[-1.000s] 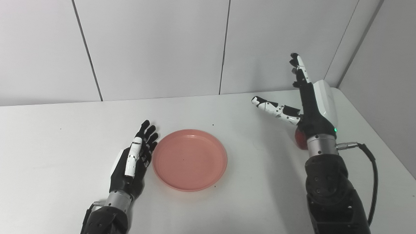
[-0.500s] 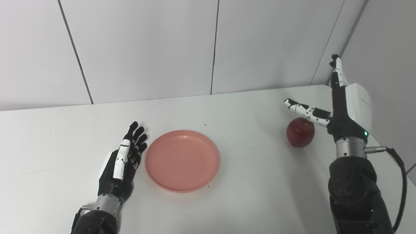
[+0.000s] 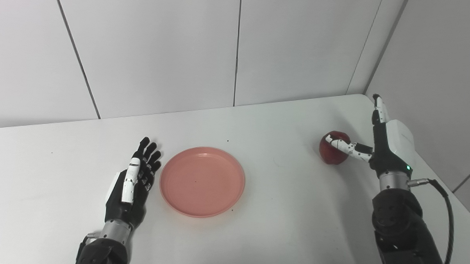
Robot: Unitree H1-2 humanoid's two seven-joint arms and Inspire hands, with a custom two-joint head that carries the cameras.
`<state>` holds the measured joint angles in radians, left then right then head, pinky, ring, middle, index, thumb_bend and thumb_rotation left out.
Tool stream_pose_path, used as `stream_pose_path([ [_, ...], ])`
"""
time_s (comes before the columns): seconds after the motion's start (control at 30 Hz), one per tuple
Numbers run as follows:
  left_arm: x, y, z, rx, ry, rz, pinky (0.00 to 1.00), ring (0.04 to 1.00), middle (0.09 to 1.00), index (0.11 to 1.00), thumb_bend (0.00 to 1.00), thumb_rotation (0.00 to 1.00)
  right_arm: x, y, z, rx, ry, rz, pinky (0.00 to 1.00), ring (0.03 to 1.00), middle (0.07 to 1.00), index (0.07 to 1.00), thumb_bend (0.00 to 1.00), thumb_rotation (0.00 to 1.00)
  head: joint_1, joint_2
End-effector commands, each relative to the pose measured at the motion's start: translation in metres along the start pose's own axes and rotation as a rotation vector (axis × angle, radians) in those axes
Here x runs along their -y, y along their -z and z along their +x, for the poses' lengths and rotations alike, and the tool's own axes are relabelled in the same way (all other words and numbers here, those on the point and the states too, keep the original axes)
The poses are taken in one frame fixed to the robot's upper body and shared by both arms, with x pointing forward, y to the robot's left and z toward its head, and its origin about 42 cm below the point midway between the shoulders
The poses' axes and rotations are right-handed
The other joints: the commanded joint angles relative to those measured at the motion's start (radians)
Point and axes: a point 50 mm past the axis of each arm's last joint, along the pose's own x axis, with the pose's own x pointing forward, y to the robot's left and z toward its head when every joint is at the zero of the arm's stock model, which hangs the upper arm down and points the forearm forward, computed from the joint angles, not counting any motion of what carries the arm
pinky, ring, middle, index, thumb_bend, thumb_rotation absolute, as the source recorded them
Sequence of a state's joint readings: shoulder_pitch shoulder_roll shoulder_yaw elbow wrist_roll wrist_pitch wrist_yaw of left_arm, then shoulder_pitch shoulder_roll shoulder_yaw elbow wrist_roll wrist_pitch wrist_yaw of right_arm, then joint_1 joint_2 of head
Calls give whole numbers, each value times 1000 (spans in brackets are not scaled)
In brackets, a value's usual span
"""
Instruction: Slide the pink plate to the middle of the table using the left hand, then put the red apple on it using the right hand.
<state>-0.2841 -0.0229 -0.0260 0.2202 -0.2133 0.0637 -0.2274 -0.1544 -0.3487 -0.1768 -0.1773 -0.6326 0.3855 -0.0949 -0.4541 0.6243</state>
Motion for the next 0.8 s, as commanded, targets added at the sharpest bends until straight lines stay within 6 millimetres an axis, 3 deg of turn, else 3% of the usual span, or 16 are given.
stream_pose_path([
  [0.0, -5, 14, -8, -69, -19, -18, 985, 974, 984, 979, 387, 1000, 11, -11, 8, 84, 45, 0, 828, 931, 976, 1000, 1000, 545, 1, 1],
  [0.2, -6, 14, -9, -76, -21, -19, 992, 980, 988, 979, 385, 1000, -1, -11, 9, 65, -18, 13, 849, 948, 989, 1000, 1000, 578, 0, 2],
  [0.77, -6, 13, -11, -79, -24, -24, 989, 978, 987, 978, 387, 1000, -17, -10, 23, 64, -89, 40, 820, 924, 977, 998, 1000, 508, 4, 16],
])
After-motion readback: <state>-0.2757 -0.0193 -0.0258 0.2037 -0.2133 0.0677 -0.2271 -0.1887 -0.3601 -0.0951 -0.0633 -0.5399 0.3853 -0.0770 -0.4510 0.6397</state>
